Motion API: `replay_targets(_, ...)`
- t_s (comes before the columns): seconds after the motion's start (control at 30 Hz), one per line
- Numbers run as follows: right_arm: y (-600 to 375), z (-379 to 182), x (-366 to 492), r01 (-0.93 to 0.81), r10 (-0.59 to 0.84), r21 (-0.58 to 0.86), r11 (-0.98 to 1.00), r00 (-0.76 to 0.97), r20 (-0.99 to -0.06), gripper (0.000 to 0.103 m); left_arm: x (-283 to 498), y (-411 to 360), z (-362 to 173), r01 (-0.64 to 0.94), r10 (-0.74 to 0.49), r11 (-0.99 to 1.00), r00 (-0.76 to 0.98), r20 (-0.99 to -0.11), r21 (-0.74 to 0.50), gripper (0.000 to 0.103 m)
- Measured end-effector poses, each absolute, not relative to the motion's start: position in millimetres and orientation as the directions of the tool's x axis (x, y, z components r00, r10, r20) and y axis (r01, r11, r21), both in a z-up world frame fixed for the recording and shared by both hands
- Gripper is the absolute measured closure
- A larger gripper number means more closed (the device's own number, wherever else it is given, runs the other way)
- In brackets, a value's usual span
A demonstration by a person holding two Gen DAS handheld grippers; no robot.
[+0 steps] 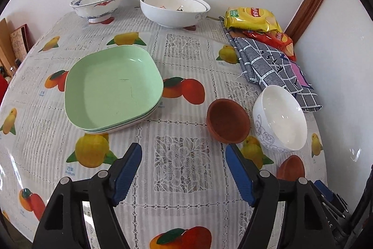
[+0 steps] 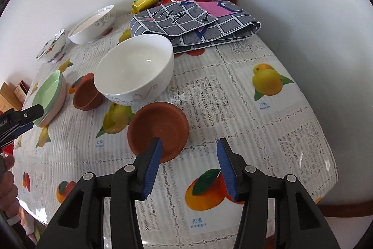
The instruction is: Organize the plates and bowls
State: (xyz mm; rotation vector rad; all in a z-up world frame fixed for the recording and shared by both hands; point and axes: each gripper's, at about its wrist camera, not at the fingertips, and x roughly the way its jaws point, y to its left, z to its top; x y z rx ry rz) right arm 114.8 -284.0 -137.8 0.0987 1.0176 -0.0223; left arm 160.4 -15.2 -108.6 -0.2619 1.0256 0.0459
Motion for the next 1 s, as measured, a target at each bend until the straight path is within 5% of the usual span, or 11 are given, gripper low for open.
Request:
replay_targets(0.27, -287, -154, 132, 0.057, 0.051, 0.095, 0.994, 0.521, -0.852, 0.054, 185, -30, -124, -0.160, -0.075, 0.971, 0.495, -0.866, -0.176, 0.030)
replay_targets(0.4, -288, -166, 143, 0.061, 0.081, 0.127, 0.990, 0.486, -0.870, 0.069, 199, -36, -135, -0.166, -0.071, 0.972, 0.474, -0.877, -0.168, 0.030)
replay_targets(0.53, -288, -174, 147, 0.061, 0.085, 0.131, 0.989, 0.487, -0.869, 0.072, 209, -41, -143, -0.160, -0.079, 0.972, 0.468, -0.880, -0.172, 0.031)
replay_targets(0.67, -286, -174, 149, 0.044, 0.087, 0.127, 0.991, 0.509, -0.856, 0.073, 217, -47, -149, -0.148, -0.082, 0.975, 0.462, -0.883, -0.168, 0.049)
replay_targets(0.8, -286, -175, 152, 0.024, 0.088, 0.118, 0.993, 0.526, -0.846, 0.081, 224, -50, -158, -0.142, -0.102, 0.973, 0.444, -0.890, -0.183, 0.053)
replay_targets(1.0, -281, -176, 153, 0.010, 0.090, 0.112, 0.994, 0.532, -0.842, 0.088, 227, -54, -166, -0.134, -0.126, 0.970, 0.433, -0.893, -0.202, 0.074)
